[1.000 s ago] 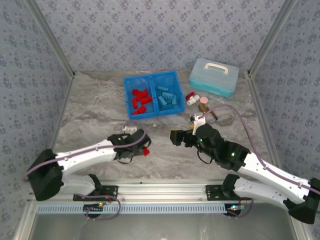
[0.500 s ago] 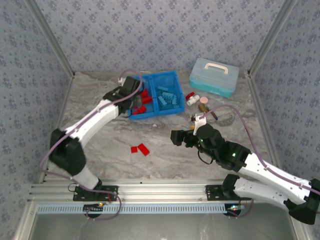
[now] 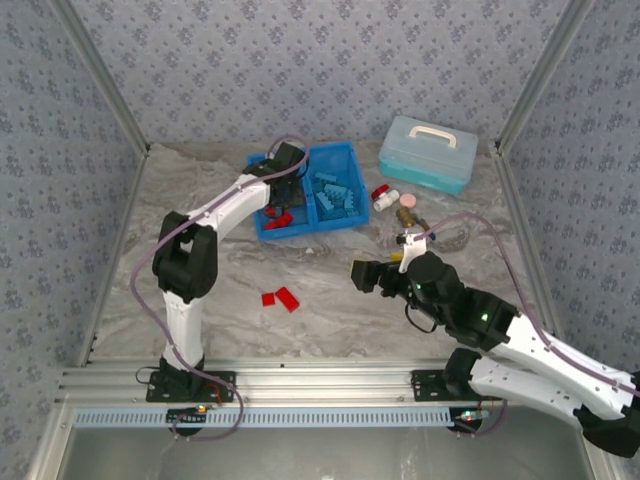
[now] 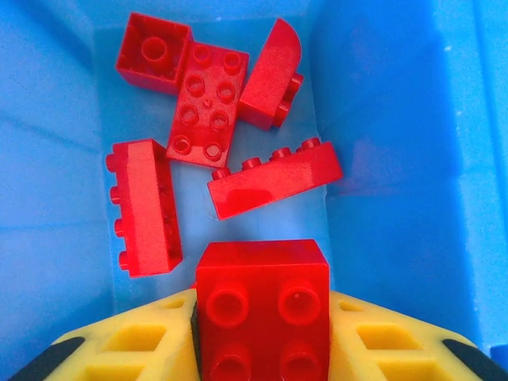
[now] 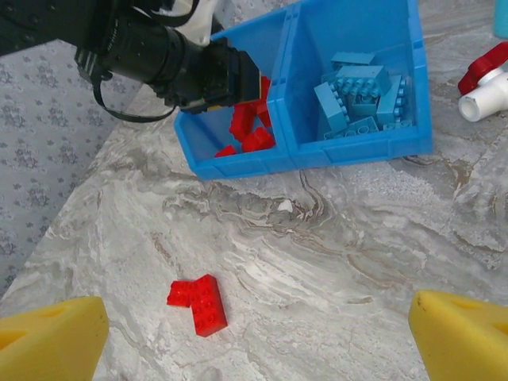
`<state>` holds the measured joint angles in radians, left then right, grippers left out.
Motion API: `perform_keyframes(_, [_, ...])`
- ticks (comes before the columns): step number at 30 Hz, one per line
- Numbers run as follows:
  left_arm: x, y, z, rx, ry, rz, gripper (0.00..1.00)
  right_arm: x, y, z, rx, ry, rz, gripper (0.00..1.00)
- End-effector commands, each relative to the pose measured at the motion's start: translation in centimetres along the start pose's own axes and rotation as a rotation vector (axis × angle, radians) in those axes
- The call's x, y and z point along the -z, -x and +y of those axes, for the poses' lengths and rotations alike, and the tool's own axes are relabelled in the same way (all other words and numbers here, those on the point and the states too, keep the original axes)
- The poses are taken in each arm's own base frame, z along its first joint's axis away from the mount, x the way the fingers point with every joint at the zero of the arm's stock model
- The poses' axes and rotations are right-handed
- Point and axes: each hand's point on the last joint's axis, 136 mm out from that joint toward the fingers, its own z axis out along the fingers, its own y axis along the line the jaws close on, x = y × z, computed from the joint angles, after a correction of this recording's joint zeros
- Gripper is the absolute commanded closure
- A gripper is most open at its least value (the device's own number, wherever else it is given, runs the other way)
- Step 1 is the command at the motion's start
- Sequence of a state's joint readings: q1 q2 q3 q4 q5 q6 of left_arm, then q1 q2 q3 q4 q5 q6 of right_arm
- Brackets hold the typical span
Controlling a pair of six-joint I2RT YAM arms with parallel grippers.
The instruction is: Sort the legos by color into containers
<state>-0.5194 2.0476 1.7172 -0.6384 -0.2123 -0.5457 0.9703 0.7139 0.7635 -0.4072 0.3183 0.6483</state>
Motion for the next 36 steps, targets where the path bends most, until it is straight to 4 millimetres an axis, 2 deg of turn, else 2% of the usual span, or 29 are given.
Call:
perform_keyframes(1, [1.2,1.1,-0.8,0.0,-0.03,-0.01,0.57,0.4,0.2,-0.4,-0.018,-0.021,-0.01,0.0])
perform_keyframes(5, [3.2,2.2,-1.0,0.009,-0.055,-0.048,0.55,0.4,0.2,-0.4,-0.021,-0.02,-0.01,0.0])
perform_keyframes(9, [6.5,3.3,-1.3,0.024,-0.104,-0.095,0.53,0.4,0.3,-0.3,-0.021,-0.017,-0.014,0.0])
perform_keyframes(11, [8.6,3.4,-1.3,0.034,-0.134,-0.116,0.53,0.4,0.4,-0.3,-0.021,-0.018,-0.015,0.0])
perform_keyframes(13, [10.8,2.6,-1.1,0.049,-0.156,-0.13,0.53,0.4,0.3,-0.4,-0.022,-0.021,-0.014,0.0])
perform_keyframes(16, [13.7,0.1,-0.6,0.09,-0.177,-0.159,0.52,0.2,0.1,-0.5,-0.024,-0.024,-0.014,0.0])
perform_keyframes(20, [16.3,-5.1,0.5,0.157,-0.185,-0.179,0.52,-0.3,-0.2,-0.7,-0.021,-0.025,-0.018,0.0])
perform_keyframes(24, [17.8,-10.0,1.3,0.207,-0.181,-0.204,0.51,-1.0,-0.6,-0.2,0.008,0.003,-0.006,0.0])
perform_keyframes(29, [16.7,-16.3,2.3,0.289,-0.169,-0.099,0.49,-1.8,-1.0,1.0,0.072,0.052,0.017,0.0])
perform_keyframes(32, [15.4,-19.0,2.8,0.344,-0.174,-0.038,0.46,-2.2,-1.3,1.4,0.1,0.066,0.037,0.0])
perform_keyframes(36, [13.6,-20.8,3.0,0.369,-0.163,0.012,0.42,-2.7,-1.7,1.5,0.103,0.063,0.054,0.0])
